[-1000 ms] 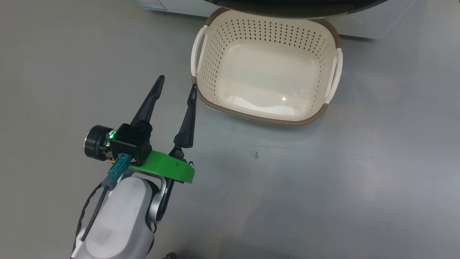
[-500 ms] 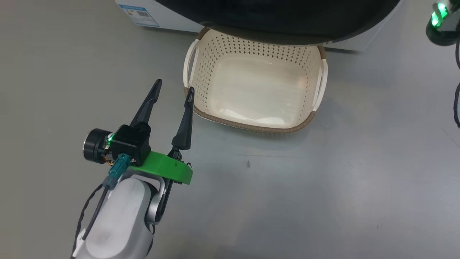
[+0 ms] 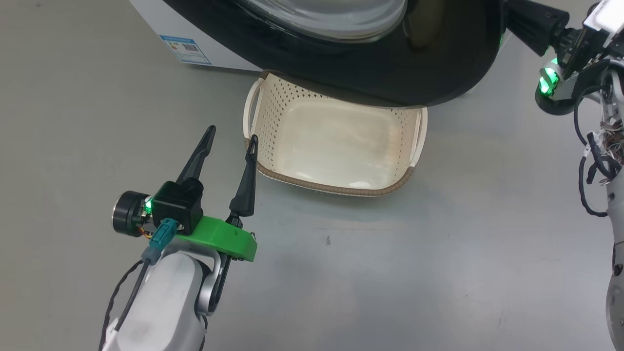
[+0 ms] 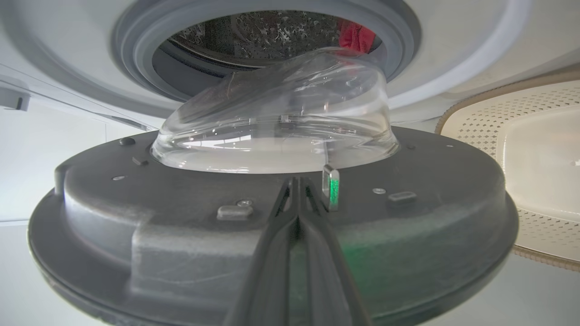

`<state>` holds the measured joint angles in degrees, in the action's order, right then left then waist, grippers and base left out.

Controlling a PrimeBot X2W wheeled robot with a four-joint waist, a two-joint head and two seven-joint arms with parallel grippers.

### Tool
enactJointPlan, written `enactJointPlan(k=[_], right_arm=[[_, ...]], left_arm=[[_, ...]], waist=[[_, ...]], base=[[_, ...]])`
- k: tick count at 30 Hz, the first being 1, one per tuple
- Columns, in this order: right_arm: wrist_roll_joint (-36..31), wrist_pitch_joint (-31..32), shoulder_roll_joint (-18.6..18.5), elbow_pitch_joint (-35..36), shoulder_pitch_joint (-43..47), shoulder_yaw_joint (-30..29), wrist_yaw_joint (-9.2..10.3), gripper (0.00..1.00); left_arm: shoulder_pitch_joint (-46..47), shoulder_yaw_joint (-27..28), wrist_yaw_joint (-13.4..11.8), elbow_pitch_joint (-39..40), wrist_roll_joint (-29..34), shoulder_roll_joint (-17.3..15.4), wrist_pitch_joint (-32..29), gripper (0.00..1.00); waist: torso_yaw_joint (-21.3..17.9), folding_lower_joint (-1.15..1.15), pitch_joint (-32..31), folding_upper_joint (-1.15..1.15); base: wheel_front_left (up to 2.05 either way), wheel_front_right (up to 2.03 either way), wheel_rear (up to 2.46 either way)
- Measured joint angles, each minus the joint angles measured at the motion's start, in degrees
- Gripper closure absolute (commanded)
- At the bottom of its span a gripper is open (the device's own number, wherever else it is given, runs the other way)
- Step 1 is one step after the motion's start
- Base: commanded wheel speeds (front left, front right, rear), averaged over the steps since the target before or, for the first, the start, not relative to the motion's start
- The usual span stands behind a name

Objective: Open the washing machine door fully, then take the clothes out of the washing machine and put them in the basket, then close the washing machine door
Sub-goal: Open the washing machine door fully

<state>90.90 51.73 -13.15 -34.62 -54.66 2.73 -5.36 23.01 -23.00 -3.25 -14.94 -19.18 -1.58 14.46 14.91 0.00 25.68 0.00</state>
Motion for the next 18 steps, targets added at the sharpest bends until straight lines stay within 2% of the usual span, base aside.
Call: enactJointPlan(k=[18], right_arm=[[1.46,4.45,5.25,0.80,8.05,4.02,-1.13,1.00]], left_arm=[[-3.65,0.94,0.01,-2.44,1.07,-0.03,0.00,0.00]], waist=[[-1.16,0.00,-6.39,0.00]], base=[[0.00,0.00,0.00]])
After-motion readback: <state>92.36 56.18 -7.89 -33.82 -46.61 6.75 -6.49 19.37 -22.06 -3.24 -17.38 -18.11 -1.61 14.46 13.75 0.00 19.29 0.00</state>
